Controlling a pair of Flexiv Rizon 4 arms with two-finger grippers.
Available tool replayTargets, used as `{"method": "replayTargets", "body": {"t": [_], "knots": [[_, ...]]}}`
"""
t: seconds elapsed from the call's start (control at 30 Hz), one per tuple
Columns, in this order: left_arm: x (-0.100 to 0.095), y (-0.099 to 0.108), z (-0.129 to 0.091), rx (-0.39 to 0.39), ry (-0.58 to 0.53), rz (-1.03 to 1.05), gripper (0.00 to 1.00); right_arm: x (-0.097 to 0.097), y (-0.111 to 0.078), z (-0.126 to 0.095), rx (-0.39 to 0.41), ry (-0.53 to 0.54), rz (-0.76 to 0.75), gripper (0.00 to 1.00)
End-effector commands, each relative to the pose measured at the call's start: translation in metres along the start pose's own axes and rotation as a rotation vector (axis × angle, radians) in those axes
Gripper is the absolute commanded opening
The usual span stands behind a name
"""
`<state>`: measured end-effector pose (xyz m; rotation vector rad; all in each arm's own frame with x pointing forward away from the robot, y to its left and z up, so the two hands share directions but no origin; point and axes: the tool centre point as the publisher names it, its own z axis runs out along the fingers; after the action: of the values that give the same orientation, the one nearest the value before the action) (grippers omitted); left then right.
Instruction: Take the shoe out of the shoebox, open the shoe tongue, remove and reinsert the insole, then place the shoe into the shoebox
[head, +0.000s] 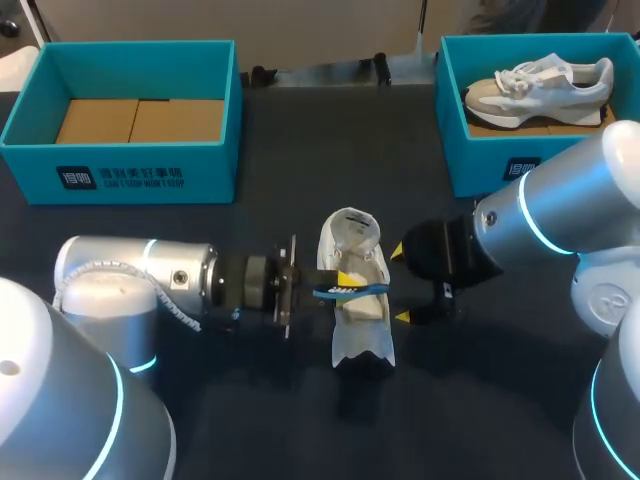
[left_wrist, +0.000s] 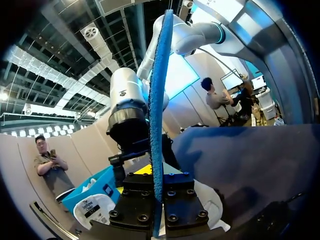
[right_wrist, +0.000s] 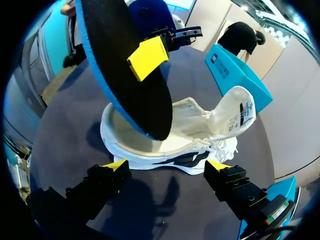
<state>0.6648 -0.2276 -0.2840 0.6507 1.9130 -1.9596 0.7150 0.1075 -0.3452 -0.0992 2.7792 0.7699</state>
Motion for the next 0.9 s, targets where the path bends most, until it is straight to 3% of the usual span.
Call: {"method": "replayTargets", "body": {"t": [0.03, 0.53, 0.9], "knots": [[0.003, 0.004, 0.005, -0.003, -0.008, 0.010, 0.00, 0.001, 0.000, 0.000, 0.001, -0.003, 0.000, 1.00], [0.005, 0.009, 0.008, -0.062, 0.004, 0.090, 0.00, 0.001, 0.000, 0.000, 0.001, -0.003, 0.000, 1.00], [0.007, 0.025, 0.009, -0.090, 0.028, 0.080, 0.00, 0.001, 0.000, 0.000, 0.001, -0.003, 0.000, 1.00]]}}
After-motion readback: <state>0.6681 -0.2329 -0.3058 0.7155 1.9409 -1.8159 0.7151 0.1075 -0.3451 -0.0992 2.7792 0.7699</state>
